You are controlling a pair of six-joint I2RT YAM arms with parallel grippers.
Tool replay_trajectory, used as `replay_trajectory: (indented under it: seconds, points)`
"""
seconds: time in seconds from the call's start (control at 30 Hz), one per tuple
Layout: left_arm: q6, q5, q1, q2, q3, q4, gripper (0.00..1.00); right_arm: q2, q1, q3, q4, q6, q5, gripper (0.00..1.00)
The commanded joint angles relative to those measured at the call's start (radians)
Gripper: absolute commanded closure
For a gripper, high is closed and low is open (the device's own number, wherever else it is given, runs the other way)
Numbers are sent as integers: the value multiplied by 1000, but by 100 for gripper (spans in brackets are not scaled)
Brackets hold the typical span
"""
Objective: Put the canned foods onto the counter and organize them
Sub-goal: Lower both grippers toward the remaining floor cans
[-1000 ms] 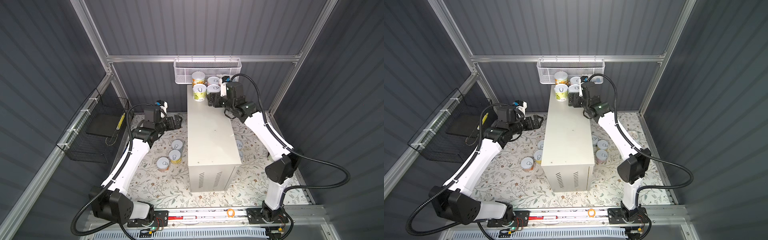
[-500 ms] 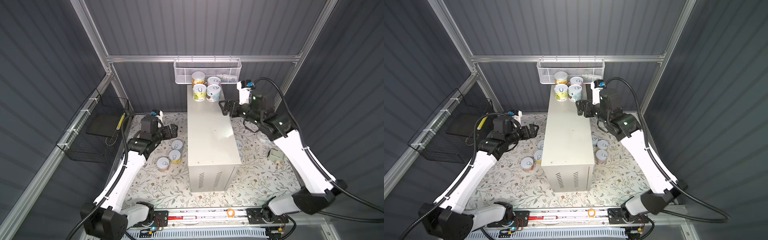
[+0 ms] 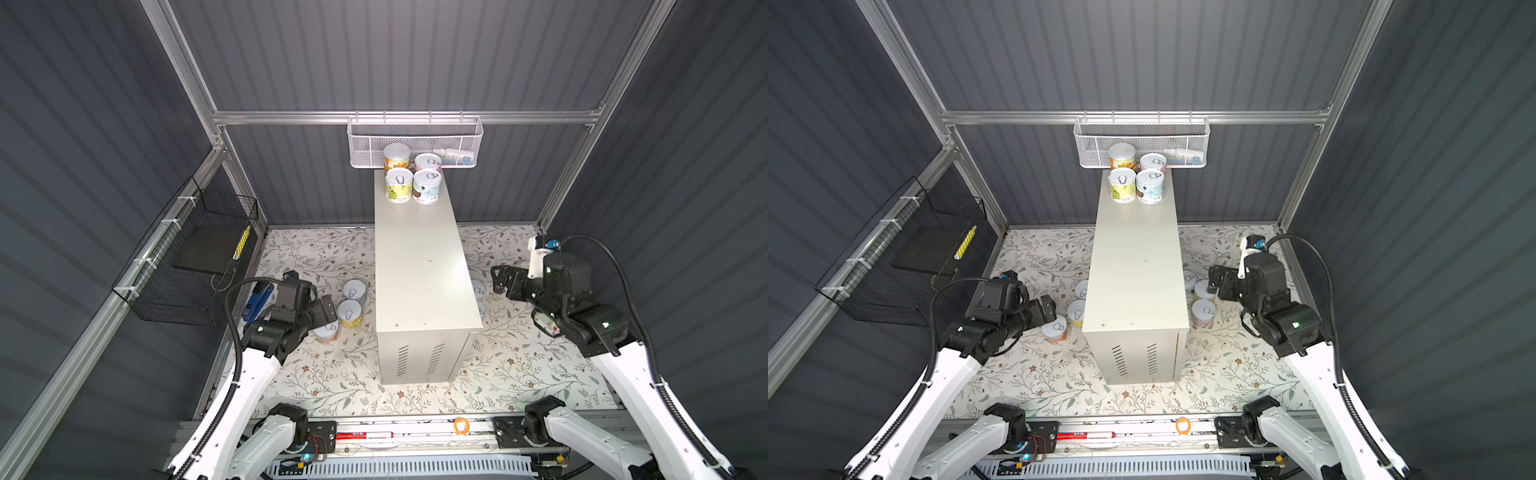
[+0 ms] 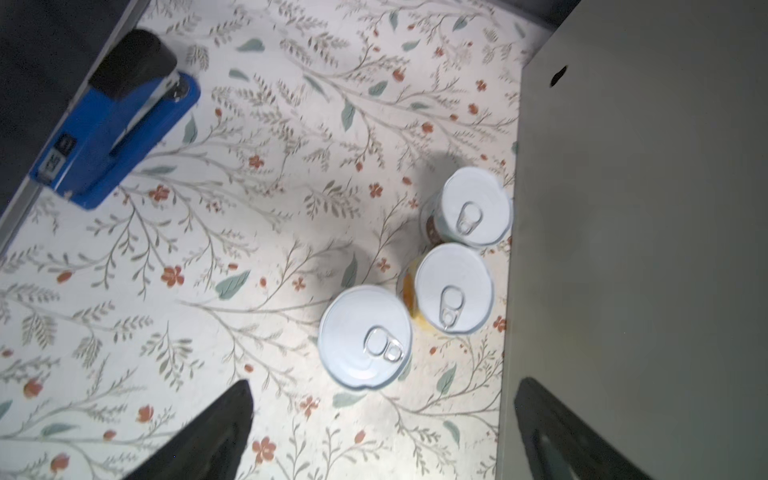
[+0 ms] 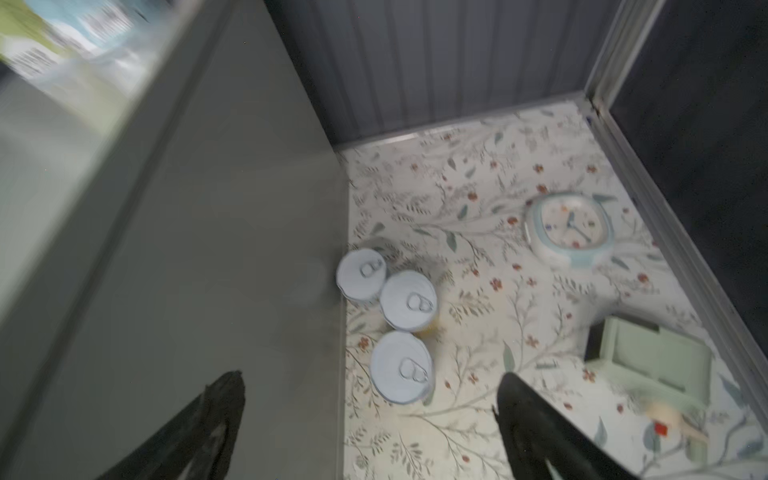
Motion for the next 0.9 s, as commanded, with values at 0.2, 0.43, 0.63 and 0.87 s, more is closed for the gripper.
replay_trajectory:
  seconds: [0.2, 0.43, 0.63, 0.87]
  points:
    - [-104, -13, 4, 43, -75, -32, 1, 2, -30, -217, 54, 114, -127, 4]
    - [-158, 10, 4, 54, -195, 99, 1, 19, -30, -321, 108, 144, -158, 4]
    - [-170, 5, 4, 74, -239, 181, 1, 11, -30, -375, 145, 164, -179, 4]
    - [-156, 1, 4, 150, -252, 265, 1, 14, -30, -371, 148, 148, -180, 4]
